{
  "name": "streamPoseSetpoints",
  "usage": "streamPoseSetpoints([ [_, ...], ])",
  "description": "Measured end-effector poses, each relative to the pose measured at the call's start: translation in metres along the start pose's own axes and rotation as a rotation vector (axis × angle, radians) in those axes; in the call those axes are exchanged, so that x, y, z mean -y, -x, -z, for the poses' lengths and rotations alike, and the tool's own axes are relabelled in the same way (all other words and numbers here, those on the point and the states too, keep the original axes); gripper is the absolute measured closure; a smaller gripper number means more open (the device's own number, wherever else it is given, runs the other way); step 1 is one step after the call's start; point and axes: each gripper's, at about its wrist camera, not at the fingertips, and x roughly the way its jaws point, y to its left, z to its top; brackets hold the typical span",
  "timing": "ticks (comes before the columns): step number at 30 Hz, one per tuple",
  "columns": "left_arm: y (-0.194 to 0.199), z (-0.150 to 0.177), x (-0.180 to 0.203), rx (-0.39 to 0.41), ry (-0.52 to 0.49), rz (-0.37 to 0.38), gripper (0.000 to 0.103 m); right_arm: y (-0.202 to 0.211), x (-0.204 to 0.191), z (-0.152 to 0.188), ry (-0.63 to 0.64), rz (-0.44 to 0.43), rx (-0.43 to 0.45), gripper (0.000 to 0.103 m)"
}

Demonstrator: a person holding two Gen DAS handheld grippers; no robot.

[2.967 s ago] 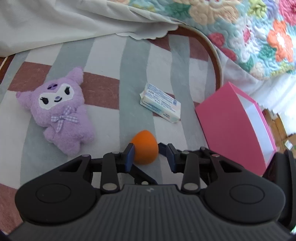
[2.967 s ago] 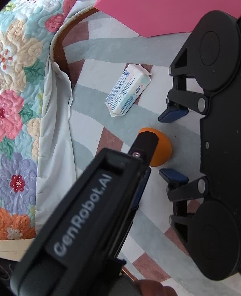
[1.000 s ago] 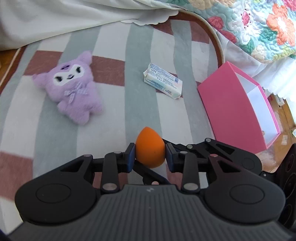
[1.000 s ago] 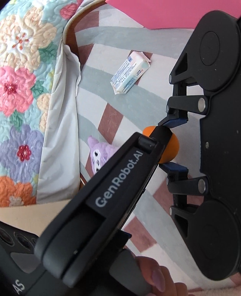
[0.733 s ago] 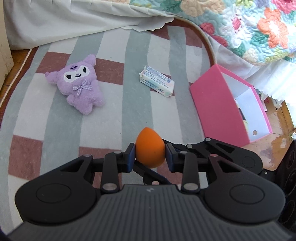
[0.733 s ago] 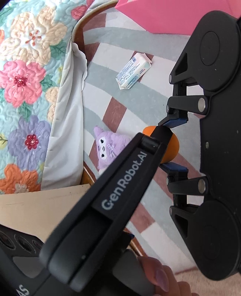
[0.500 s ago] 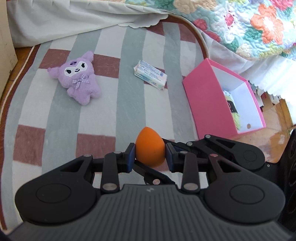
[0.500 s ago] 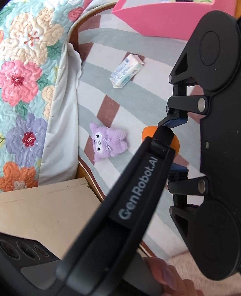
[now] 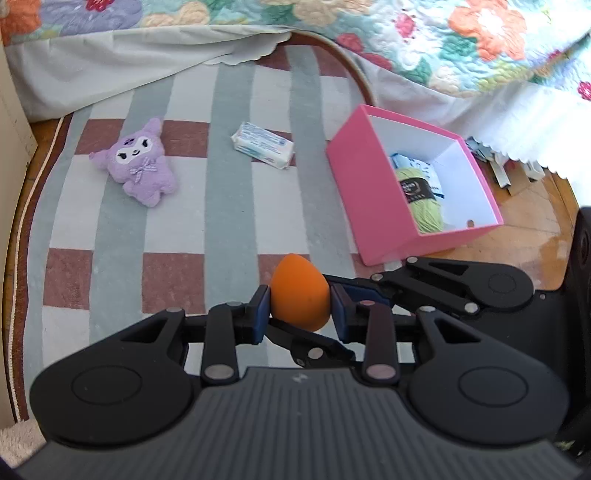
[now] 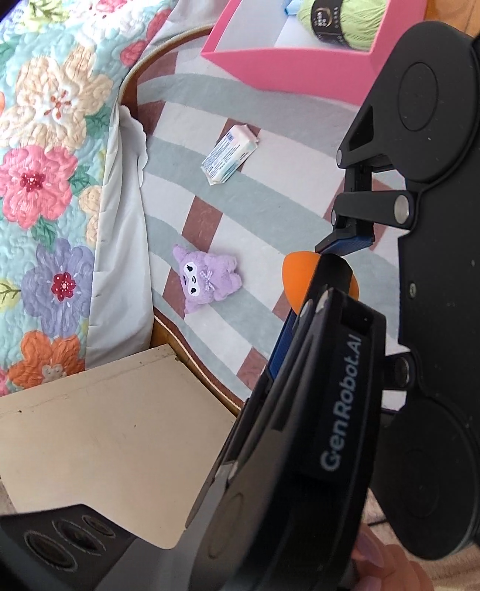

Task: Organize objects
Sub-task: 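Lift the orange sponge with the right gripper and carry it into the pink box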

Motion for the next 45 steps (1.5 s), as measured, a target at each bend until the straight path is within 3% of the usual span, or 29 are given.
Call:
streamPoseSetpoints([
  [19, 0.035, 0.002, 0.057, -0.042, -0.073, 0.020, 0.070, 0.063, 0.011, 0.011, -0.027, -0.027, 0.013, 0.059],
  [45, 0.028, -0.021, 0.126, -0.051, -0.164, 0.051, 0.070, 0.110, 0.058, 0.016, -0.053, 0.035, 0.051, 0.058],
])
